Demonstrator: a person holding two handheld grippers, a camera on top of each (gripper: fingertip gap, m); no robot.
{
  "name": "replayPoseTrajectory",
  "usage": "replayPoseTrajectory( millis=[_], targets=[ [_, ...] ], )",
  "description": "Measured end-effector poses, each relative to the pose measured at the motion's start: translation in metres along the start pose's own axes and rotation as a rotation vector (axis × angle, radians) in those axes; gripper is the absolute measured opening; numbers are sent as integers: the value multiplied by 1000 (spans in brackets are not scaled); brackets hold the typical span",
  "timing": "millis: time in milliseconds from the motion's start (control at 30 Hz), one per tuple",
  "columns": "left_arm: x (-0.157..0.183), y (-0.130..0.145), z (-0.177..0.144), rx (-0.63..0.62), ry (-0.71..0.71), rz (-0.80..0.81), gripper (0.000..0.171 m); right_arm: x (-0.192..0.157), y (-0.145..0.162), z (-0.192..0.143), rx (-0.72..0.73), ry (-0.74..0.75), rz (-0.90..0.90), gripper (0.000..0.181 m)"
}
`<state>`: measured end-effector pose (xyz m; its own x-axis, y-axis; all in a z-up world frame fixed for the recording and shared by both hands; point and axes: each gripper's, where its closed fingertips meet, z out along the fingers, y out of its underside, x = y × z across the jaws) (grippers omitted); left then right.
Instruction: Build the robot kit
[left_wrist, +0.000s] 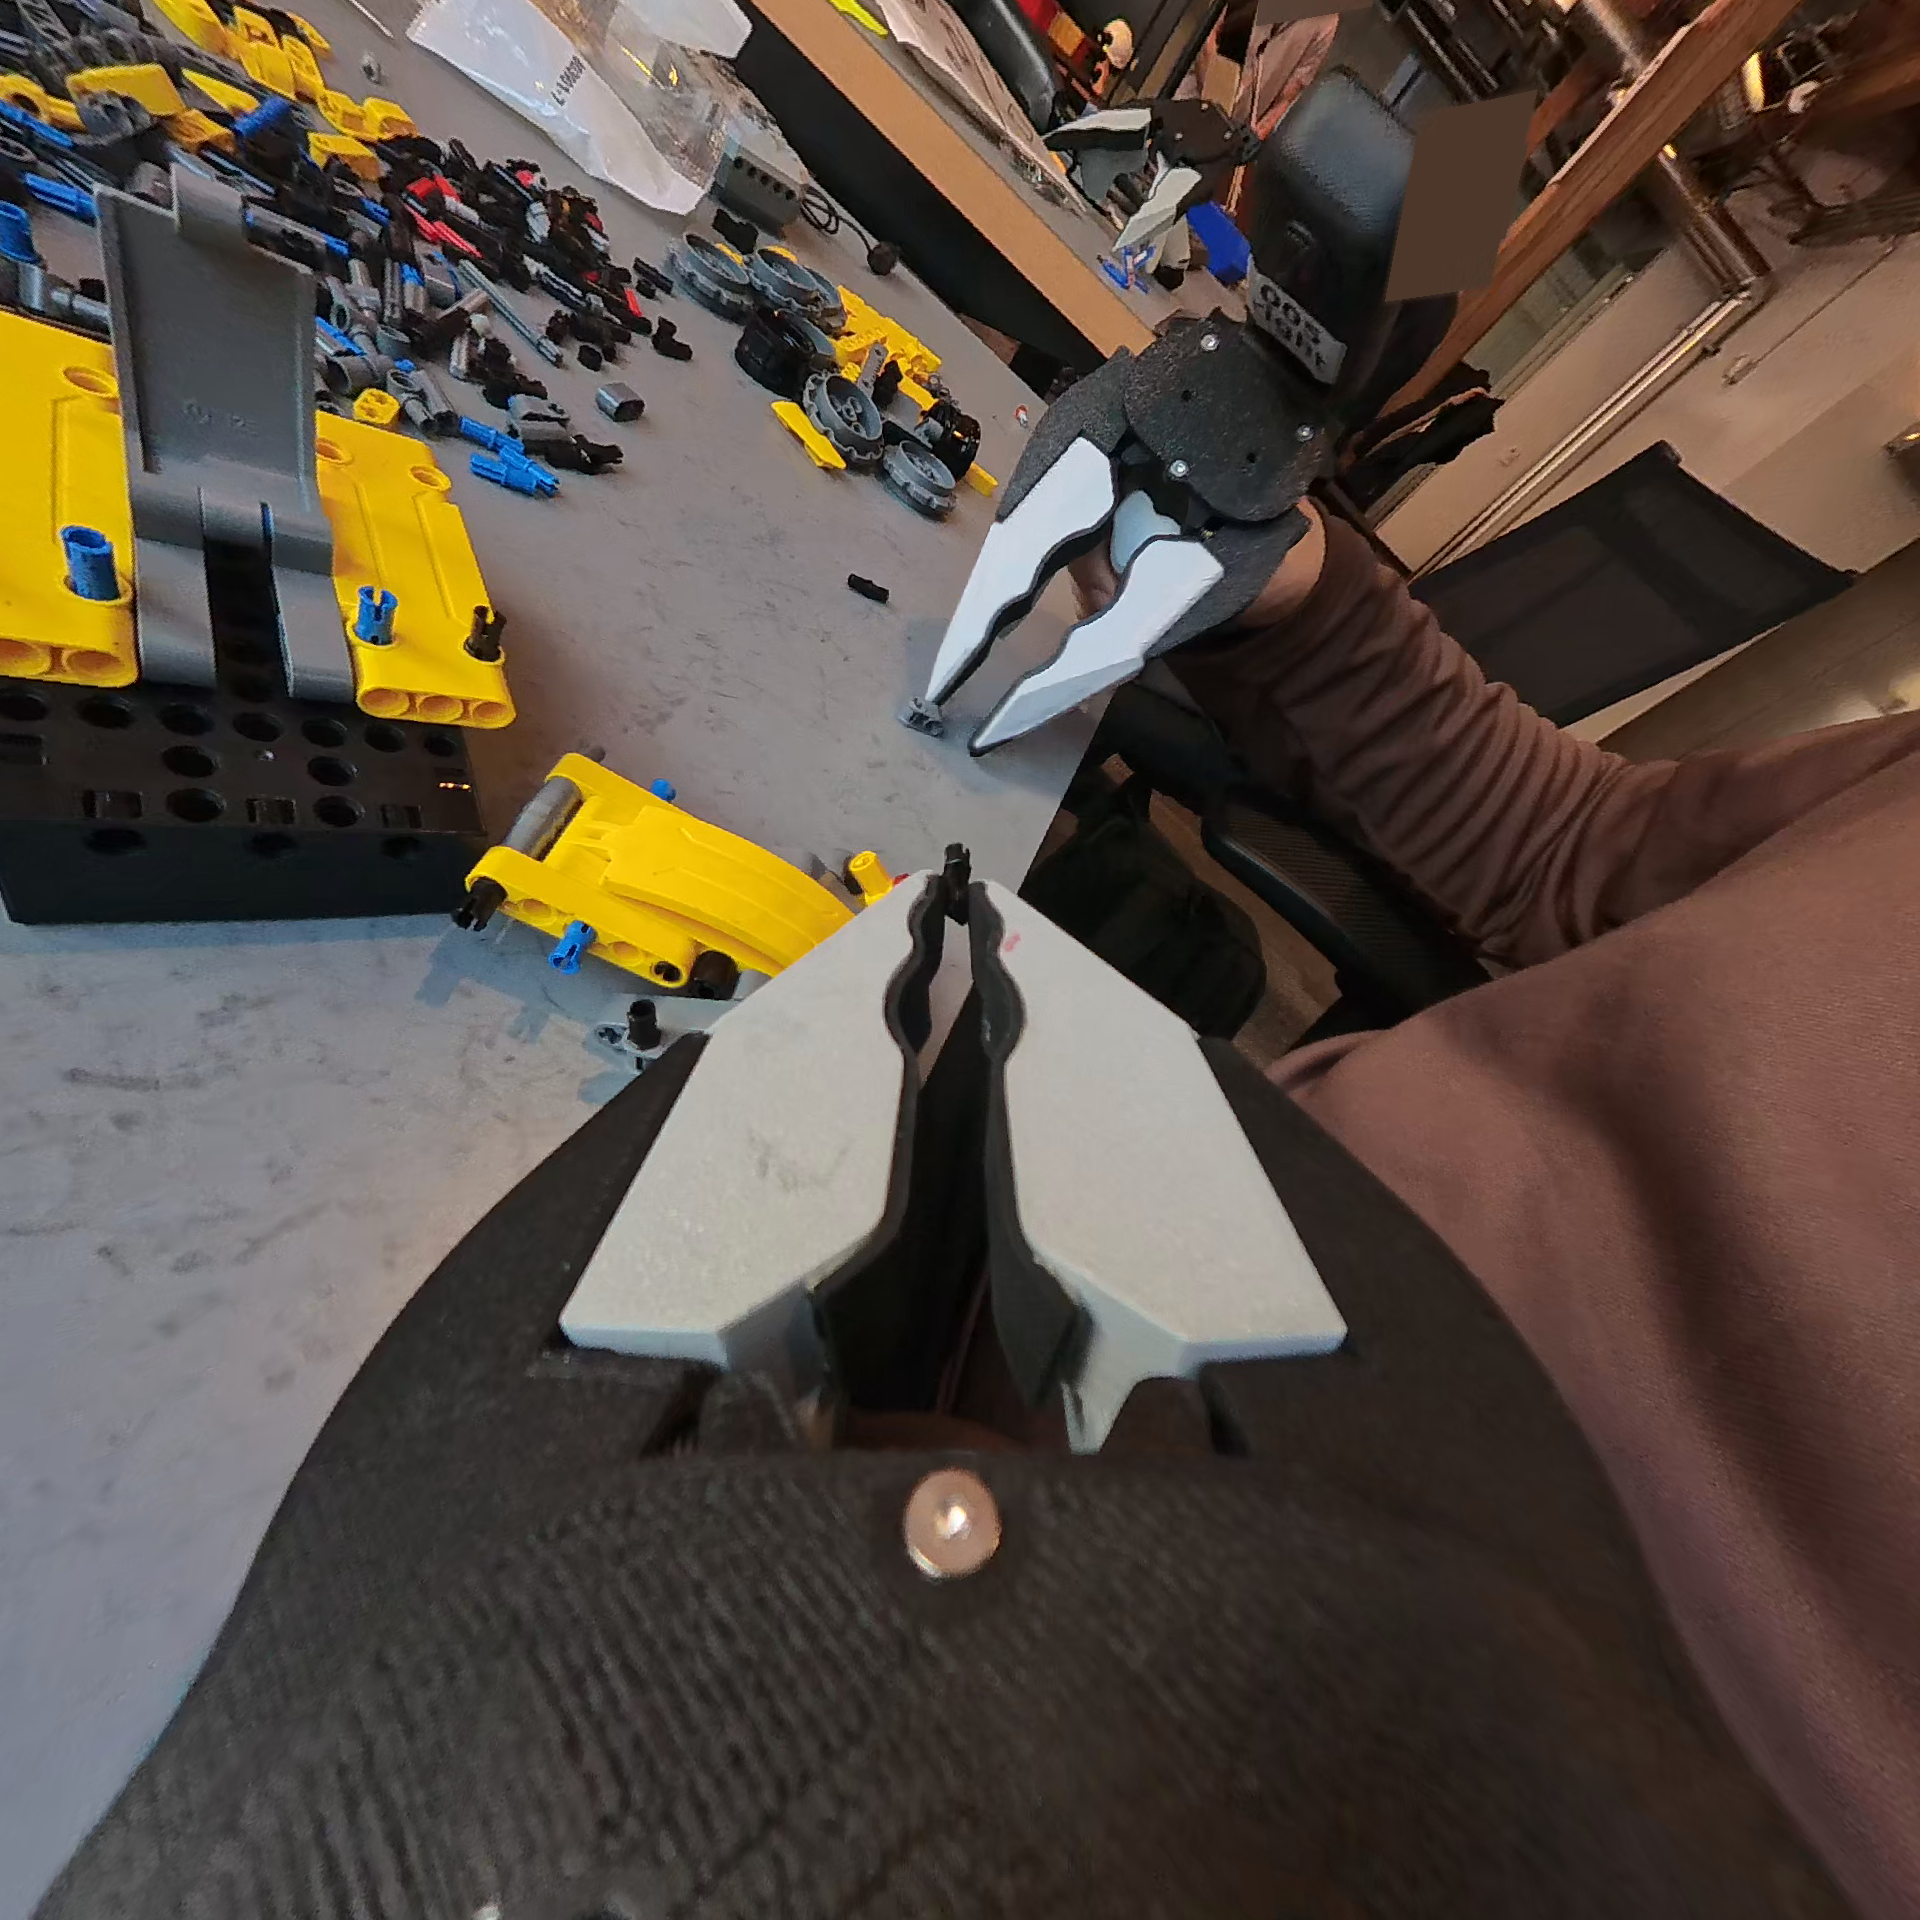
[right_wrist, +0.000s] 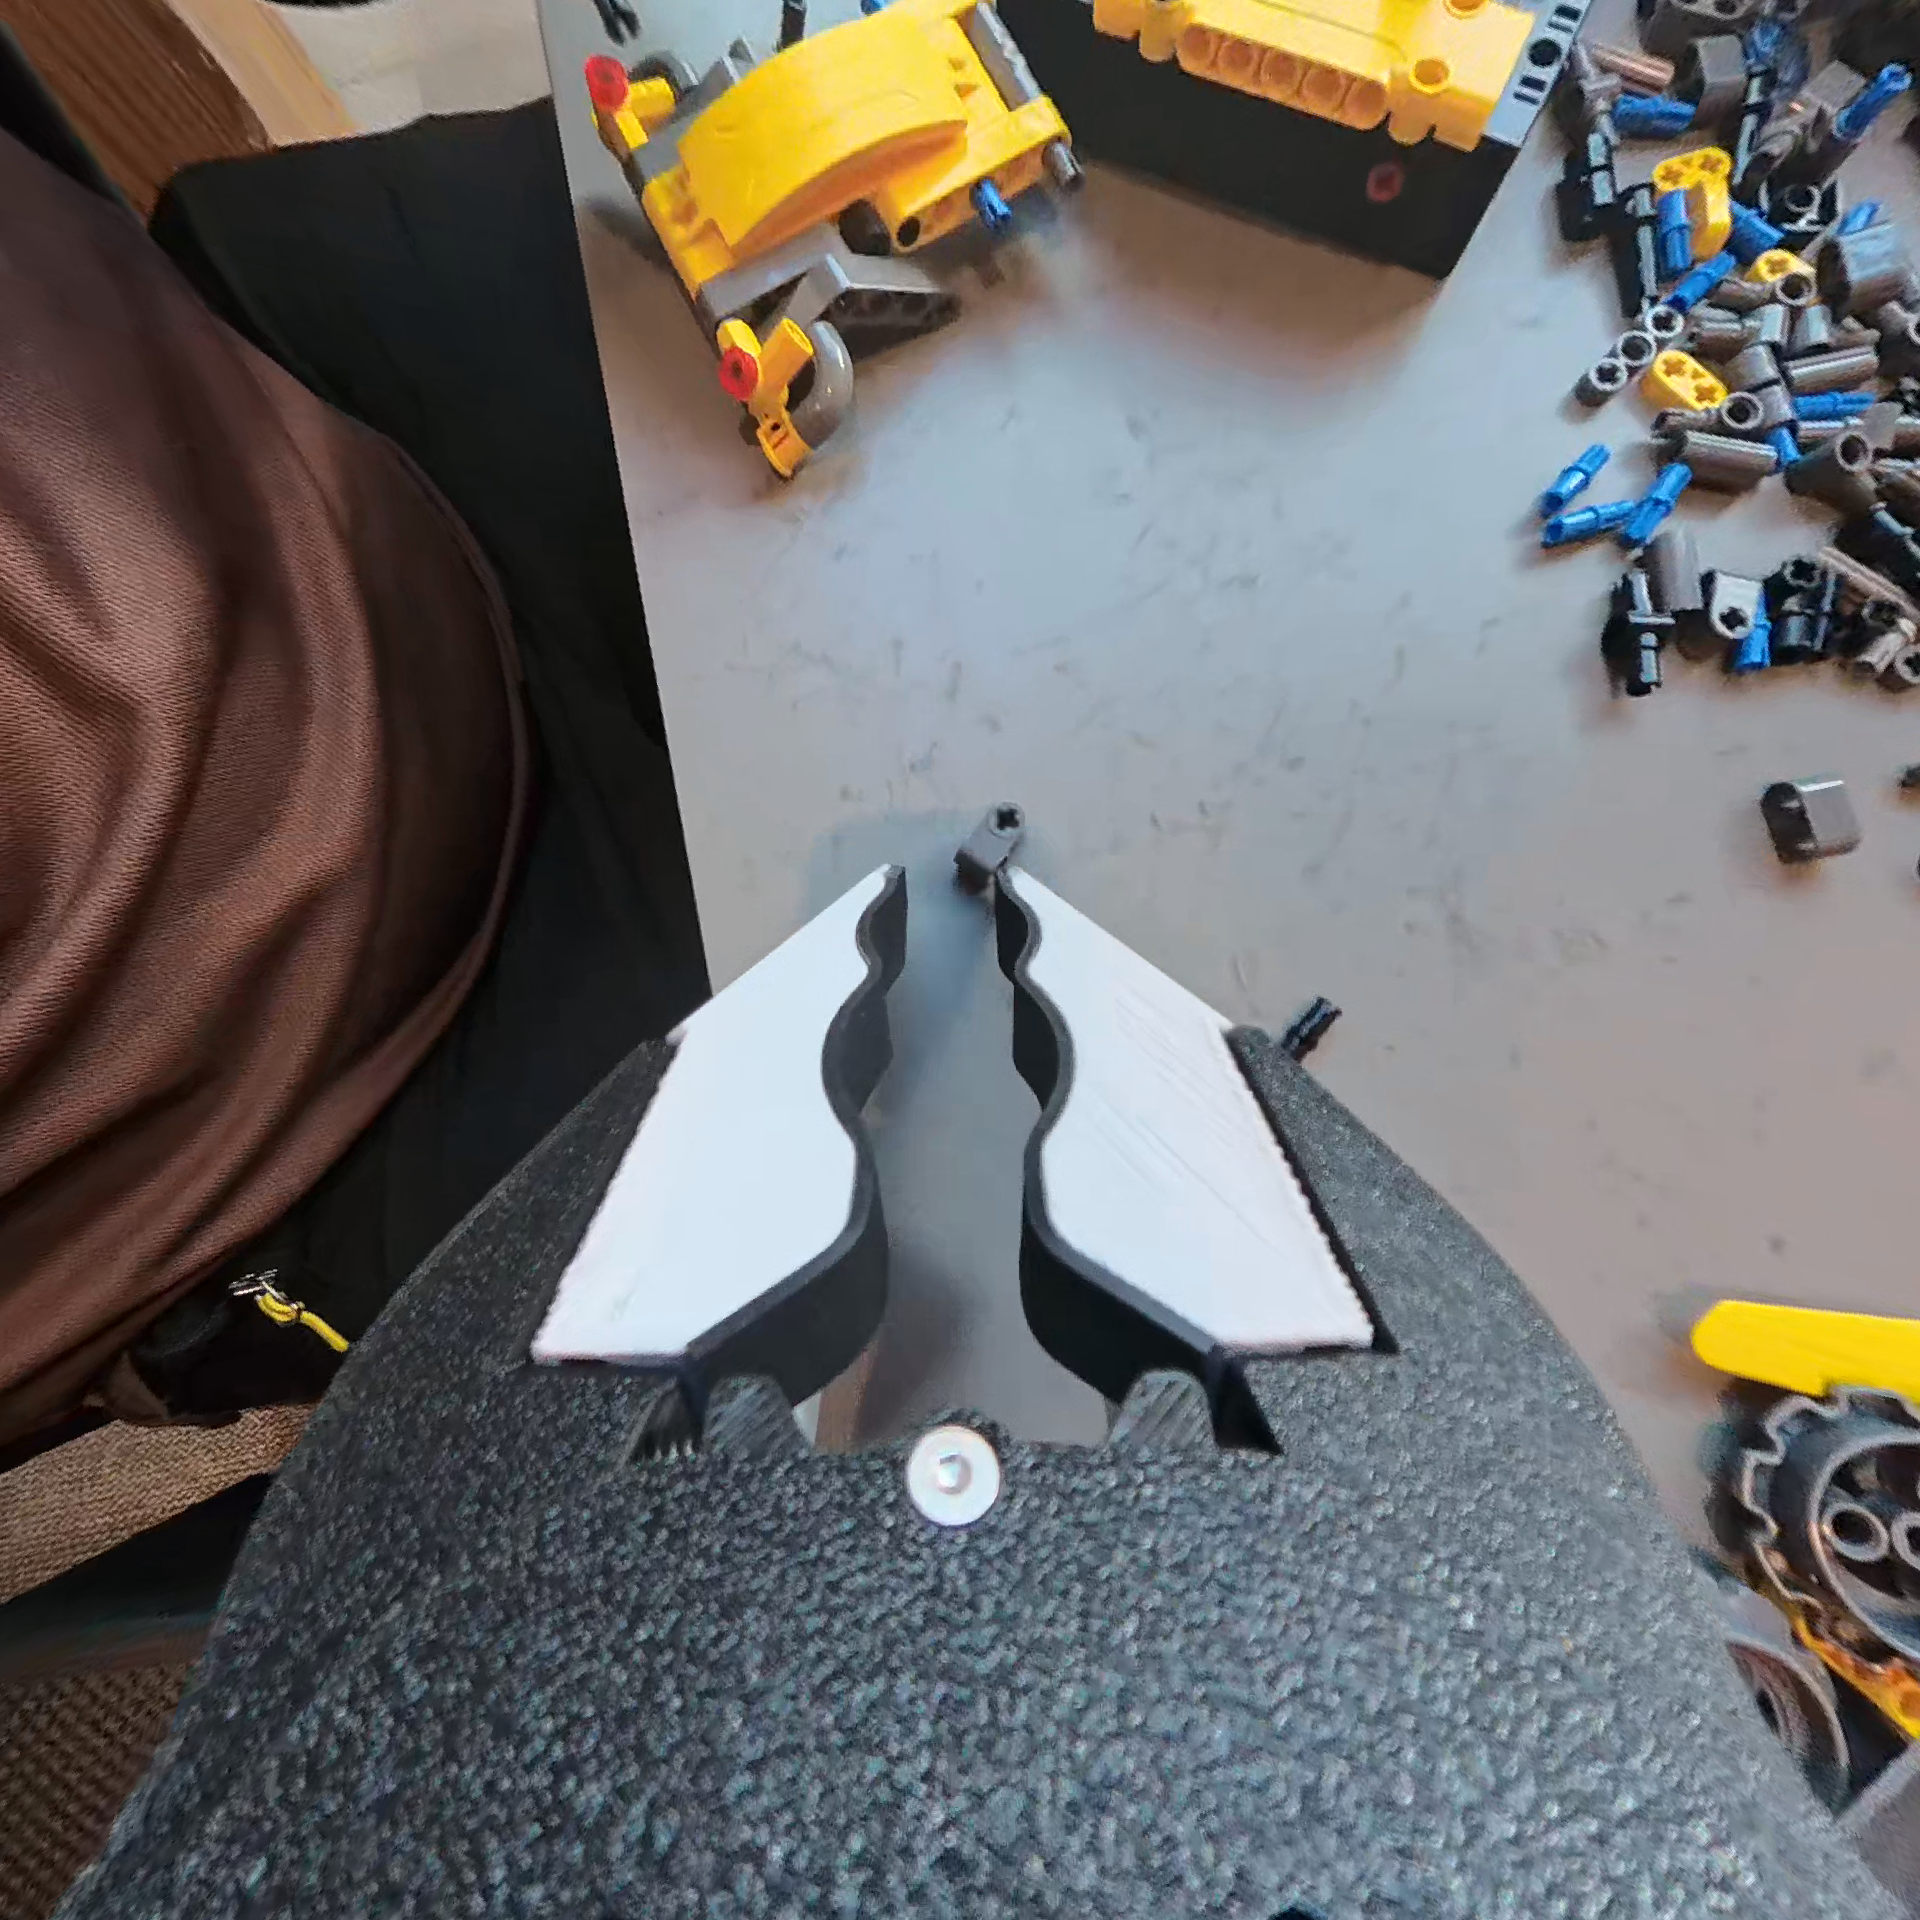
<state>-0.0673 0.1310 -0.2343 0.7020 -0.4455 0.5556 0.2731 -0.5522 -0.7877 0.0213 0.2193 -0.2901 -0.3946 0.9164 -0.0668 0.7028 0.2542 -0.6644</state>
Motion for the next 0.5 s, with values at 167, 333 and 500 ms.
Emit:
replayPoseTrajectory(
  millis=[167, 333, 500],
  targets=[
    [-1, 1, 0, -2, -2, -2, 1, -9, -6, 4, 1, -32, -27, 13],
    [0, 2, 0, -3, -4, 6, 1, -4, -10, -8, 39, 5, -11, 10],
    [1, 2, 1, -3, -2, 7, 1, 0, -4, -8, 20, 27, -7, 10]
  ],
)
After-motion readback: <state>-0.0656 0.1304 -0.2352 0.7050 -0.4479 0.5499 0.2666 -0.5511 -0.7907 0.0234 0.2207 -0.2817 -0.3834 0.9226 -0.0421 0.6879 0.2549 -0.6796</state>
